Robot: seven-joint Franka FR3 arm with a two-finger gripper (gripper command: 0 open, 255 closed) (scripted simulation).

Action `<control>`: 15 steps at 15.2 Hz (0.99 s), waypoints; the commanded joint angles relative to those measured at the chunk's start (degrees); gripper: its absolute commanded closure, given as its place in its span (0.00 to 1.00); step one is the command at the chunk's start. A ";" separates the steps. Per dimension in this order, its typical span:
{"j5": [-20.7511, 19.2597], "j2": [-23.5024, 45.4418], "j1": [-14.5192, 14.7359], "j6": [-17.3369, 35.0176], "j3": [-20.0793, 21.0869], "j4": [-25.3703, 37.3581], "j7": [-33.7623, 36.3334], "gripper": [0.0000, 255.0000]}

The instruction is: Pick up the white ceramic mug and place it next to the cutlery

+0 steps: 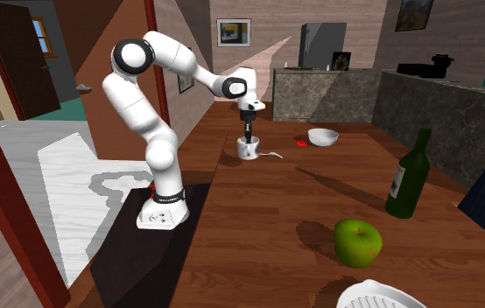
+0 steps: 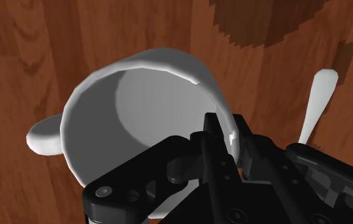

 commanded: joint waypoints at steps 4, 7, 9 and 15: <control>-0.12 1.80 -0.14 4.43 0.72 -2.63 0.44 1.00; -0.33 3.20 -0.30 7.13 1.22 -3.98 0.84 1.00; -0.52 4.22 -0.44 8.96 1.57 -4.82 1.14 1.00; -1.04 6.31 -0.77 12.38 2.24 -6.22 1.81 1.00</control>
